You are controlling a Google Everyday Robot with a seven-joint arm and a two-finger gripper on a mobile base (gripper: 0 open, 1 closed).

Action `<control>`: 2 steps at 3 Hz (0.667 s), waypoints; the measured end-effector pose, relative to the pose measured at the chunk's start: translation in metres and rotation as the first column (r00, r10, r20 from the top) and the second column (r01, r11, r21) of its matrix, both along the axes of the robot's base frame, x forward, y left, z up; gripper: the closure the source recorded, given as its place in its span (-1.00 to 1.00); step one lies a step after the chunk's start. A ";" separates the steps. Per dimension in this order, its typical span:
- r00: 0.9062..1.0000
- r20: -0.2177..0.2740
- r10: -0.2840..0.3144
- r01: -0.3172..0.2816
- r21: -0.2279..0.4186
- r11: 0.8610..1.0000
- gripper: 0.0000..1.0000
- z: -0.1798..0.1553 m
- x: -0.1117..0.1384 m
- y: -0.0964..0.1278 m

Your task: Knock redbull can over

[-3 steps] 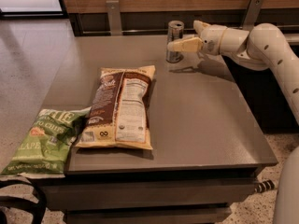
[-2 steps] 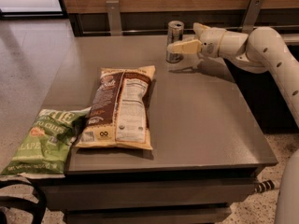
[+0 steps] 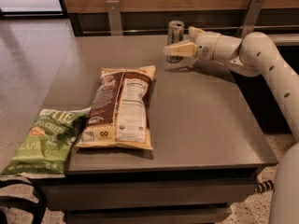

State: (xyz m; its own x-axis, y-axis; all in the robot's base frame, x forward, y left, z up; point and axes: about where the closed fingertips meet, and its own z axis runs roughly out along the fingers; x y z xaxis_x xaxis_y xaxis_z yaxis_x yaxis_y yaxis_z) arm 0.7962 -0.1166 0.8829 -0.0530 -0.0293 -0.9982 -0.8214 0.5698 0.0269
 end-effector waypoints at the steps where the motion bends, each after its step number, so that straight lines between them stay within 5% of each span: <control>1: 1.000 -0.001 0.005 -0.005 0.001 1.000 -0.62 0.000 0.000 0.004; 2: 1.000 -0.001 0.010 -0.010 0.002 1.000 -0.17 -0.001 0.000 0.007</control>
Offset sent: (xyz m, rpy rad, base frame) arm 0.0003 0.0038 -0.0003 0.0008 0.0007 0.0051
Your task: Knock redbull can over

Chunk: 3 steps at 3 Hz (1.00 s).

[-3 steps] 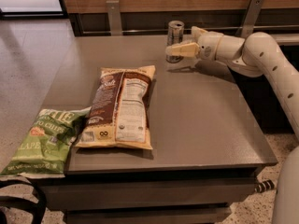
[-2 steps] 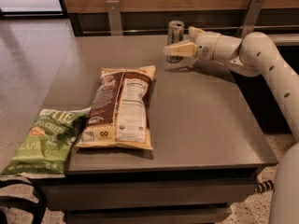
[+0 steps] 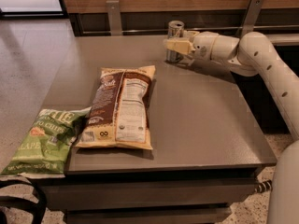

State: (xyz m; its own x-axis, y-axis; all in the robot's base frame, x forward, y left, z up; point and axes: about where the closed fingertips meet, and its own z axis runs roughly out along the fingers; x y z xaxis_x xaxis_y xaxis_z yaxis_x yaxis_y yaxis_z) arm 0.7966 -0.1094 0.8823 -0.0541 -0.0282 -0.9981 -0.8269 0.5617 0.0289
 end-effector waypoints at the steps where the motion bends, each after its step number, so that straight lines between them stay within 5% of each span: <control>1: 1.000 -0.001 0.005 -0.005 0.001 1.000 0.30 0.000 0.000 0.004; 2: 1.000 -0.001 0.010 -0.010 0.002 1.000 0.77 -0.001 0.000 0.007; 3: 1.000 -0.002 0.013 -0.013 -0.006 1.000 1.00 0.001 0.000 0.009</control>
Offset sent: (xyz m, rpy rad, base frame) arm 0.0002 0.0029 -0.0003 0.0006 0.0006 0.0040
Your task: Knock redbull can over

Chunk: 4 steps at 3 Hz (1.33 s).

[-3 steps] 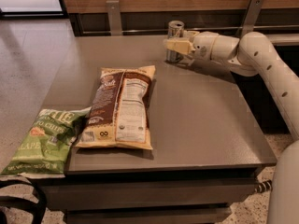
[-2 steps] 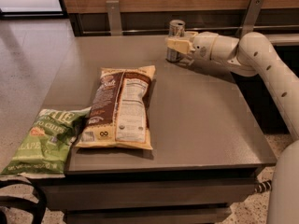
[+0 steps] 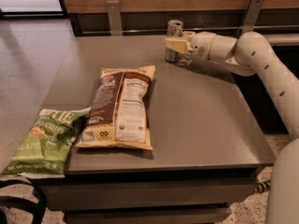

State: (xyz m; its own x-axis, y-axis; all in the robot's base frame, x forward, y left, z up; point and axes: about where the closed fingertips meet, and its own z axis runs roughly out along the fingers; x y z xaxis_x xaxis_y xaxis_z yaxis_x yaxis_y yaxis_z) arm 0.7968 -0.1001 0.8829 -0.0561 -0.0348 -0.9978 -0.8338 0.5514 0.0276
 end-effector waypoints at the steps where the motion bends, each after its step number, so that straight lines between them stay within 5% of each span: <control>1: 1.000 -0.003 -0.009 0.009 -0.060 0.998 1.00 0.011 -0.003 -0.006; 2: 0.998 -0.022 -0.052 0.047 -0.196 0.979 1.00 0.028 -0.010 -0.020; 3: 0.989 -0.065 -0.130 0.093 -0.406 0.909 1.00 0.042 -0.018 -0.047; 4: 0.976 -0.115 -0.184 0.094 -0.541 0.836 1.00 0.039 -0.023 -0.067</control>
Offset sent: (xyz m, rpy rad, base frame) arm -0.0235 -0.0724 0.0636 -0.4366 0.0648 -0.1570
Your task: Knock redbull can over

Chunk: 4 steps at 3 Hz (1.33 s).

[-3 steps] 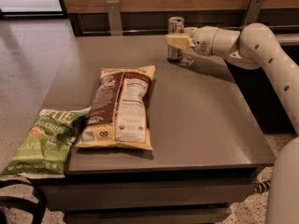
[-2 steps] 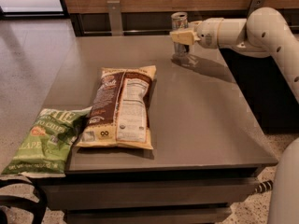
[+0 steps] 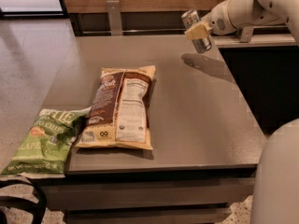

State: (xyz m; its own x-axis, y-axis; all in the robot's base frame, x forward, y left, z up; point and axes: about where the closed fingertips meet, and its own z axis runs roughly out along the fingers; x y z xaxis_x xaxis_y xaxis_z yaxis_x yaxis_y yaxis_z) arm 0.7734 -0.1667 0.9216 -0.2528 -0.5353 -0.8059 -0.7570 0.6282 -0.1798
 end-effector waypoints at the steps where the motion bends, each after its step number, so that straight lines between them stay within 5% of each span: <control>1: 0.999 -0.052 -0.007 0.004 -0.061 0.998 1.00 -0.008 -0.004 -0.007; 2: 0.994 -0.112 0.020 -0.031 -0.099 0.995 1.00 -0.021 -0.007 -0.003; 4: 0.951 -0.265 0.157 -0.197 -0.132 0.971 1.00 -0.073 -0.013 0.035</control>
Offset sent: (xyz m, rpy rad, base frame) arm -0.0095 -0.0049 -0.0306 -0.1528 0.1871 0.0680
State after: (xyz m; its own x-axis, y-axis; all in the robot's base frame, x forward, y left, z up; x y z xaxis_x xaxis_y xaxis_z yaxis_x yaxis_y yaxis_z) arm 0.7606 -0.1319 0.8481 -0.3256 -0.7033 -0.6320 -0.8865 0.4595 -0.0545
